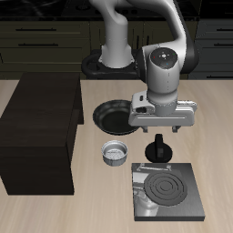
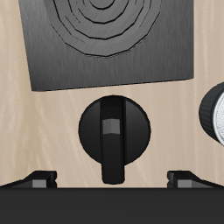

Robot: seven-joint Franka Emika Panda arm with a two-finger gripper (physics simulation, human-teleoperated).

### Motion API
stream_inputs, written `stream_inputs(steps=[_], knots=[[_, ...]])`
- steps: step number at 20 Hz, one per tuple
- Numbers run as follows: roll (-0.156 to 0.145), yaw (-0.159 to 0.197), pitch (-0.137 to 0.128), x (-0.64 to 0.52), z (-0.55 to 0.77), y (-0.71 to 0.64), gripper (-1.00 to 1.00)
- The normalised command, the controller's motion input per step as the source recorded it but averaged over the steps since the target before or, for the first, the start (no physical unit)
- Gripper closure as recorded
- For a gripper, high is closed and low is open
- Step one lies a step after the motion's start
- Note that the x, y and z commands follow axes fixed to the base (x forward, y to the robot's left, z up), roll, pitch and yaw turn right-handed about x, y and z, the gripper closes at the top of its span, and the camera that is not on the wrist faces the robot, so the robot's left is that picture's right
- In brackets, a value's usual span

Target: Turn on the stove

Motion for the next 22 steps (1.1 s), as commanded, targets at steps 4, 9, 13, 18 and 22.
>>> stream_inputs(steps=[4, 9, 13, 18, 22], knots=[[0.01, -0.008, -0.007, -0.08, -0.23, 0.0, -1.0], [-0.007, 0.01, -0.029, -0.14, -0.18, -0.08, -1.0], [0.009, 0.022, -0.007, -0.1, -0.12, 0.01, -1.0], [0.002, 0.019, -0.007, -0.08, -0.16, -0.02, -1.0], [0.015, -0.008, 0.032, 0.01, -0.18, -0.01, -1.0]])
